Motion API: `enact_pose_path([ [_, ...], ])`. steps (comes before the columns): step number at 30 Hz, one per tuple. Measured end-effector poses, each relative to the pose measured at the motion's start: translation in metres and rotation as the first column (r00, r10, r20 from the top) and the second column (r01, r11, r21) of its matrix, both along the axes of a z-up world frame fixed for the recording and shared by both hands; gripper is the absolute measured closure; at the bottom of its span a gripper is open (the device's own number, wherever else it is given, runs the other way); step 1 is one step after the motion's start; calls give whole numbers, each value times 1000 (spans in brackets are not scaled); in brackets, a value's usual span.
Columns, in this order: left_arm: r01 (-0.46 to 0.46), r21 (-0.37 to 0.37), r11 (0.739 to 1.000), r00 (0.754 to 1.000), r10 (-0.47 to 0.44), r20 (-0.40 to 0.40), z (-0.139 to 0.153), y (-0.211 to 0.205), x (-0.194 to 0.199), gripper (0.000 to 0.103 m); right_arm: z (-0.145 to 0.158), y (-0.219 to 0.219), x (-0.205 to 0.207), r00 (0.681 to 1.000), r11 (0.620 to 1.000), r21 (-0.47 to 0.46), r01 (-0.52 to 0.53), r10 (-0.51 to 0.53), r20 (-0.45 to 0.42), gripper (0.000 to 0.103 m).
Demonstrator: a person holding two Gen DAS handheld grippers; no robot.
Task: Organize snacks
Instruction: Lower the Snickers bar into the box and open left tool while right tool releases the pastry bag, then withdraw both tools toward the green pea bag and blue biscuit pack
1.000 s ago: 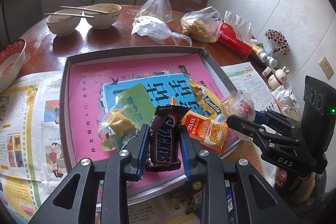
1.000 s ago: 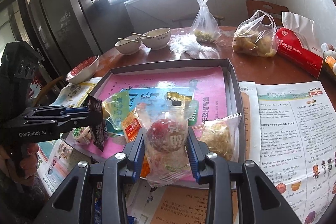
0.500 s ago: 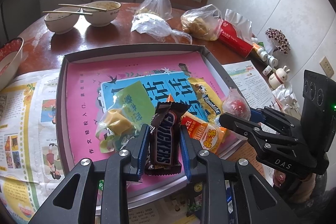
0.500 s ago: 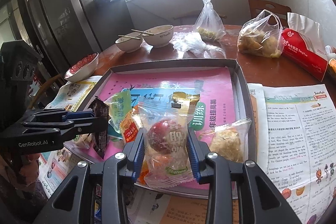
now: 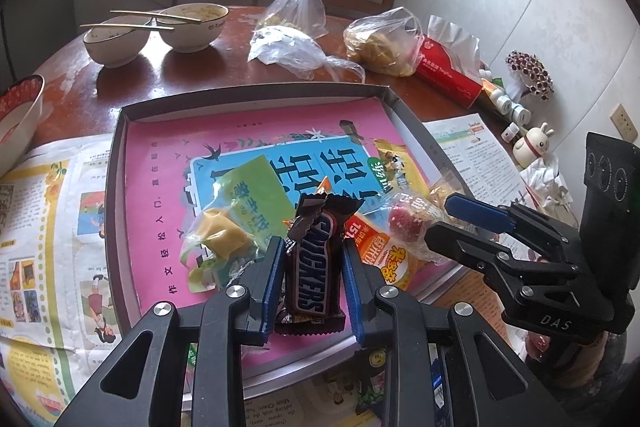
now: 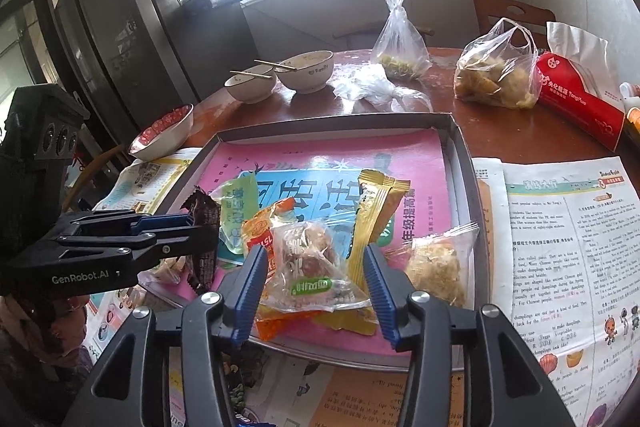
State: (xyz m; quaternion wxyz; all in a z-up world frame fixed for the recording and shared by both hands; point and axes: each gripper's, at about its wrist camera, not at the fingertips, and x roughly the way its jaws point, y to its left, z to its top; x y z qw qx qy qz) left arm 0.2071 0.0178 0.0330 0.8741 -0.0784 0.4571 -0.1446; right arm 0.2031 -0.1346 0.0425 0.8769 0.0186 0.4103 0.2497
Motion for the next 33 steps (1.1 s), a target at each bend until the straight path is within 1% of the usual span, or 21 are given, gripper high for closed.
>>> enact_pose_path([
  [4,0,13,1000,1000,0,8,1,-2,-2,72,3,-1,-4,1000,1000,7,-4,4,9,49],
  [9,2,32,999,1000,-3,21,5,-5,-5,63,5,-1,-8,1000,1000,11,-10,10,22,46],
  [14,9,34,999,1000,-10,28,7,-6,-9,60,7,-2,-12,1000,1000,14,-11,11,28,45],
  [18,18,29,999,999,-19,39,11,-8,-14,51,9,-3,-15,999,1000,15,-12,11,33,41],
  [21,23,31,999,999,-25,47,13,-10,-18,48,10,-3,-19,999,1000,17,-16,16,39,39],
  [25,23,31,999,998,-25,53,15,-11,-22,47,13,-3,-26,999,1000,17,-20,19,49,36],
  [29,16,34,999,998,-18,57,17,-11,-27,40,15,-4,-31,998,1000,17,-24,23,57,34],
  [33,10,35,999,998,-12,63,18,-10,-33,38,16,-4,-39,998,999,17,-33,32,61,32],
])
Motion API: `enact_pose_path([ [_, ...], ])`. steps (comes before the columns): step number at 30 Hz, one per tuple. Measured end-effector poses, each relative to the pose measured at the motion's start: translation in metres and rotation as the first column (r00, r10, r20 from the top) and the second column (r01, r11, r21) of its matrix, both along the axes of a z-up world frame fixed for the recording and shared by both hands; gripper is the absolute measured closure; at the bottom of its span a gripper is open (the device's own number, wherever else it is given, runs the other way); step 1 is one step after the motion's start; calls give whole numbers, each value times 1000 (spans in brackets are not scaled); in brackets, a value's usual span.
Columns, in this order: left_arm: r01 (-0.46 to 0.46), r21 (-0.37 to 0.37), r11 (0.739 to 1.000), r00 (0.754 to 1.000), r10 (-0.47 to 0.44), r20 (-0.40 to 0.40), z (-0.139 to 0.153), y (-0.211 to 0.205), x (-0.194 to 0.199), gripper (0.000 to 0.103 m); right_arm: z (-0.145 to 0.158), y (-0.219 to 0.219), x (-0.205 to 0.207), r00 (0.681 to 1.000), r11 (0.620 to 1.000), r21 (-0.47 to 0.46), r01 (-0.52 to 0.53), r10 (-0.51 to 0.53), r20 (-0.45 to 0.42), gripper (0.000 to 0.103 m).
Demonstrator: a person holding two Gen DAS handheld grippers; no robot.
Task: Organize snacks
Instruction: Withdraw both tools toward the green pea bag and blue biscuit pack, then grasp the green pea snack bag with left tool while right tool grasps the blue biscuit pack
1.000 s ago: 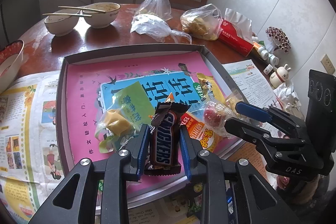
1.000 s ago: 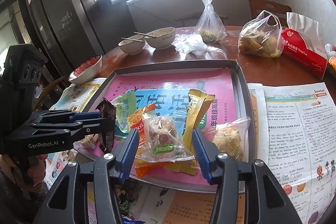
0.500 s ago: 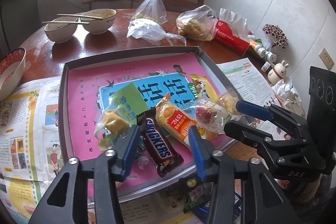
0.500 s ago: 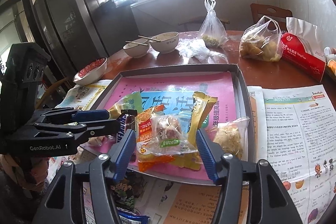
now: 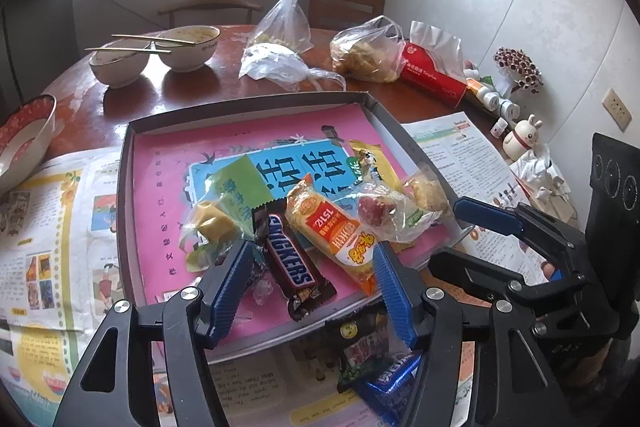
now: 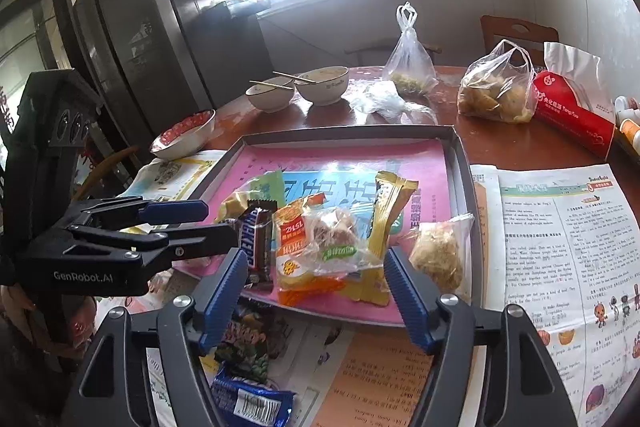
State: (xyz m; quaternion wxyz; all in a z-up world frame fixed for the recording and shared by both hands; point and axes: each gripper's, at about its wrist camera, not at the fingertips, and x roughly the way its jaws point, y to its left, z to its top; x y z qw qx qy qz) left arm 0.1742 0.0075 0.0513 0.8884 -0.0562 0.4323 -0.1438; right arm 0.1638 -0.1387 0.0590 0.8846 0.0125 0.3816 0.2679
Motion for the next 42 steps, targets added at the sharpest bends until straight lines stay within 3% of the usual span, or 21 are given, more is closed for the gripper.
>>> enact_pose_path([
  [14,-28,0,1000,1000,28,10,1,6,-28,36,-5,6,-40,998,998,-39,-54,55,8,29],
  [25,-9,-3,1000,1000,9,-24,-17,1,-49,36,-32,17,-77,995,990,-103,-91,86,-49,28],
  [42,3,-16,1000,999,-4,-46,-33,-6,-63,36,-47,38,-92,993,979,-171,-111,104,-46,27],
])
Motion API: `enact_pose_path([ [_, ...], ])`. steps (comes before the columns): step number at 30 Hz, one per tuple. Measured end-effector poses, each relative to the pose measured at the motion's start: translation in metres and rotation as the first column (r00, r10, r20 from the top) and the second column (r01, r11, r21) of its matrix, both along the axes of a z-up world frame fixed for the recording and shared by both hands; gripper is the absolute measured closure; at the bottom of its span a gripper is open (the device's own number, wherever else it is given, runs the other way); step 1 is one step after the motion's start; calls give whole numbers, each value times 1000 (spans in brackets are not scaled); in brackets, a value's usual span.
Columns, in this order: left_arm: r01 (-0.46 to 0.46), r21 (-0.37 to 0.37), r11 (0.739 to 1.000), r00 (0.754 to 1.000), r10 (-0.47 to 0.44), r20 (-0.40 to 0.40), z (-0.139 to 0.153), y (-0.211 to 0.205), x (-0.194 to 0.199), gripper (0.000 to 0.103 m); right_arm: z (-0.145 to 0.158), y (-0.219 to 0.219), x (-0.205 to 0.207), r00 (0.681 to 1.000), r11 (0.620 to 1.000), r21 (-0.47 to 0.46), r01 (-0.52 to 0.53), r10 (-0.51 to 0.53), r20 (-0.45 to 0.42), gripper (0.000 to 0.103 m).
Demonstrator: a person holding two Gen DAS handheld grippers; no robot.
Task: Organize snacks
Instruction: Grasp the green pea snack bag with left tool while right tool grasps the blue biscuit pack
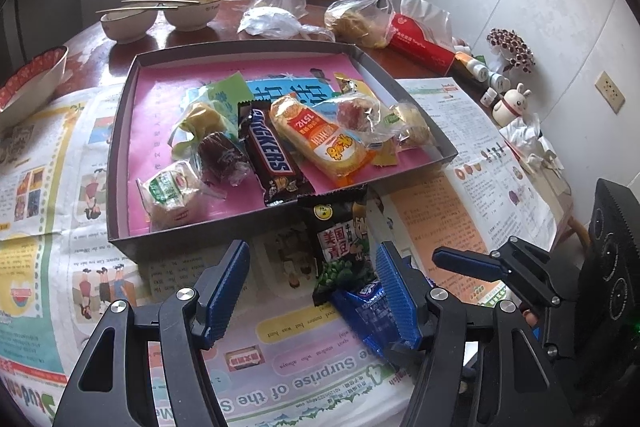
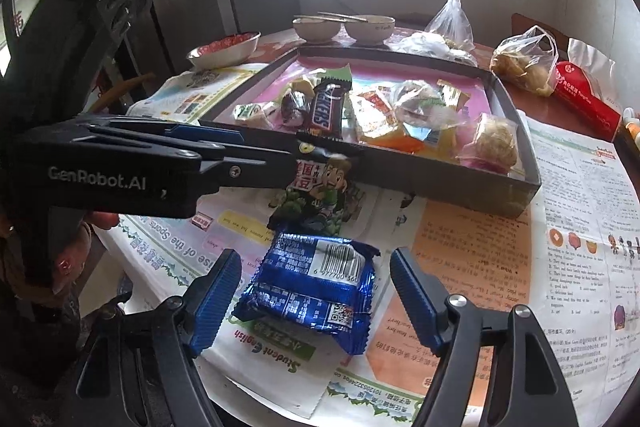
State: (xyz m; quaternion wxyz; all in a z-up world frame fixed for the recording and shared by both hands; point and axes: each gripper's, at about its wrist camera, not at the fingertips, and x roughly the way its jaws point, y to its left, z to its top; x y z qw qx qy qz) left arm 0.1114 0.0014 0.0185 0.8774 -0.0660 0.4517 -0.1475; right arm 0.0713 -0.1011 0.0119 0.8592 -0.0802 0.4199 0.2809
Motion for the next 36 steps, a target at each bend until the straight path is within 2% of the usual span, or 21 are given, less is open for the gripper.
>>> enact_pose_path([
  [9,13,-2,1000,1000,-13,-26,-11,-8,6,36,-11,3,5,1000,999,-28,26,-26,-2,27],
  [17,6,-11,1000,998,-7,-57,-20,-14,14,36,-18,-8,11,998,998,-14,57,-58,-6,27],
  [21,5,-18,1000,998,-6,-68,-22,-18,18,36,-21,-13,12,996,994,-66,83,-80,40,30],
  [28,5,-25,1000,995,-7,-97,-28,-29,25,36,-21,-18,11,995,994,-77,75,-70,67,42],
  [32,-4,-37,999,994,0,-107,-29,-32,29,36,-20,-21,12,995,994,-81,75,-69,77,44],
  [36,-49,-105,993,991,35,-132,-30,-28,33,36,-19,-25,13,993,992,-92,82,-74,93,46],
])
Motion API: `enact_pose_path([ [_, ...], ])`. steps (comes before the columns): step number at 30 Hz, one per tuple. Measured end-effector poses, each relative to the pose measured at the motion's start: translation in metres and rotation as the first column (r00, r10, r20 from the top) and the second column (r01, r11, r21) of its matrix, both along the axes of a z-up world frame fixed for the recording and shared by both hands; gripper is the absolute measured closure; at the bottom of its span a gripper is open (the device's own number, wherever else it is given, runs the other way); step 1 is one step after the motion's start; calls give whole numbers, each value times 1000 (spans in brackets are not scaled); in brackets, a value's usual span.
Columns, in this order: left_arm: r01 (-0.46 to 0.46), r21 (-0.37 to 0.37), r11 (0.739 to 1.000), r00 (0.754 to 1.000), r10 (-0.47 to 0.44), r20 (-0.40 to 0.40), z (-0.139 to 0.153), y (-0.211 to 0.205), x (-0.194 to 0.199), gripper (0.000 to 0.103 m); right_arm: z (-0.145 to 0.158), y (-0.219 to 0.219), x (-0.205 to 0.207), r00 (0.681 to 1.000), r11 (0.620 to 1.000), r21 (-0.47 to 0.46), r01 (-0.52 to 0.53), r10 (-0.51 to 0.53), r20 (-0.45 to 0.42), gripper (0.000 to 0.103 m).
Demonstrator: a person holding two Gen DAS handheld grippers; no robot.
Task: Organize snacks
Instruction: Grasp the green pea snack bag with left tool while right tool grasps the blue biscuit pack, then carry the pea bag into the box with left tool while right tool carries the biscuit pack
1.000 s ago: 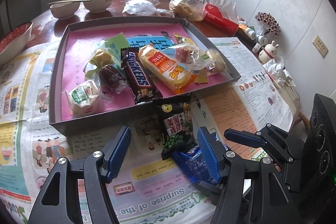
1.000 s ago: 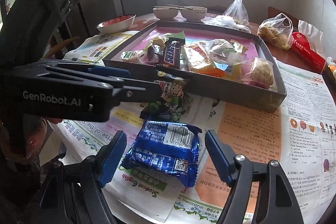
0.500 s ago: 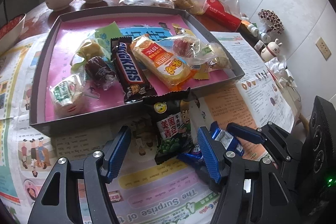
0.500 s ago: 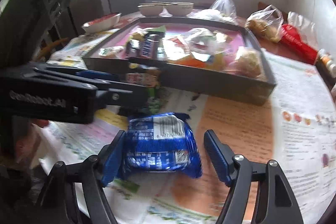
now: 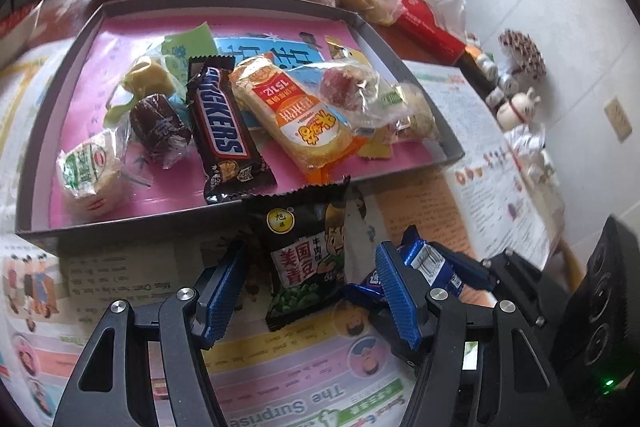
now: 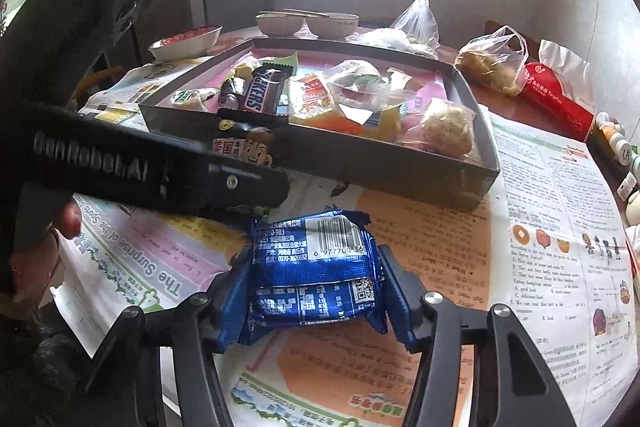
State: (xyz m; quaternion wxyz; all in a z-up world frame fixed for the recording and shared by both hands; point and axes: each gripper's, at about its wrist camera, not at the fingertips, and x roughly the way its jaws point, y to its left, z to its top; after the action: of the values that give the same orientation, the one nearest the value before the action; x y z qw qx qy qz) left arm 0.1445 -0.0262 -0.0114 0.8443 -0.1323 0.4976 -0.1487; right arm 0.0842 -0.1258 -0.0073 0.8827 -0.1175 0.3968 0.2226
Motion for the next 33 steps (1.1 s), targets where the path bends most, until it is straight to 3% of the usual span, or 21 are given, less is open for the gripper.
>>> enact_pose_path([
  [2,-11,4,1000,1000,11,-4,0,-1,1,43,0,-4,2,1000,1000,1,10,-10,3,46],
  [5,-17,38,999,1000,17,-7,-1,-4,3,66,1,-10,4,1000,1000,8,26,-26,2,46],
  [16,-11,10,1000,1000,11,24,12,-1,-3,70,9,-26,11,999,993,107,45,-44,-18,47],
  [33,-120,-2,993,987,120,109,48,42,-7,70,36,-34,29,996,985,153,81,-84,15,46],
])
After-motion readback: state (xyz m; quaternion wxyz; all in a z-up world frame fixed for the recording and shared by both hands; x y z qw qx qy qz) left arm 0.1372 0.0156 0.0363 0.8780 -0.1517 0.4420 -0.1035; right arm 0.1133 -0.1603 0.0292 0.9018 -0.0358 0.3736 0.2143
